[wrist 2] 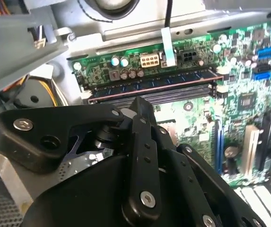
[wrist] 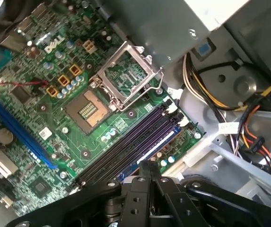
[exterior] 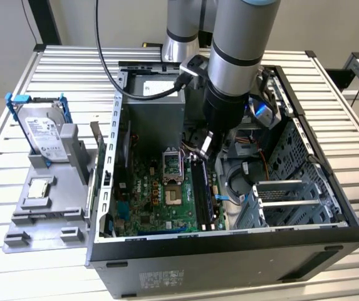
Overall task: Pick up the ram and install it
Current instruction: 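Press down the ram until it locks into place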
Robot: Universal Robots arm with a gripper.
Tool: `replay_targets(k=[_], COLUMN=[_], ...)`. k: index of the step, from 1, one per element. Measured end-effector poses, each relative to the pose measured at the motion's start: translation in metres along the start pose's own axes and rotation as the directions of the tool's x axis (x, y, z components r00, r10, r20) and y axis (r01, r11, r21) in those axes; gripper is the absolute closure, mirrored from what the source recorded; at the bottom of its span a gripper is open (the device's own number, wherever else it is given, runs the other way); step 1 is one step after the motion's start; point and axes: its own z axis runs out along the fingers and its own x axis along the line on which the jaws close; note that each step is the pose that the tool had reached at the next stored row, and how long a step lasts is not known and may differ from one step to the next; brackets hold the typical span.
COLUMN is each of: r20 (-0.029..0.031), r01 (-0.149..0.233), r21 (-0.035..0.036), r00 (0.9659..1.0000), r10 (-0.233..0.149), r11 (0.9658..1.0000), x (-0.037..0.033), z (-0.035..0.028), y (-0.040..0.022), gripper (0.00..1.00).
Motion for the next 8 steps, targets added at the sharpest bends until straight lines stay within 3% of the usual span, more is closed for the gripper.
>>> replay_targets(k=[4, 8], r20=[0.0000, -0.0001], r01=[0.062, 0.114], r21=[-0.0005, -0.0015], r00=[0.9981, 0.9935], r10=[-0.062, -0.114], r11=[0.9981, 0.9935], x=[0.0001, 0.0000], z=[-0.0001, 0.0000], y=[0.0000, 0.0000], gripper=[1.00, 1.00])
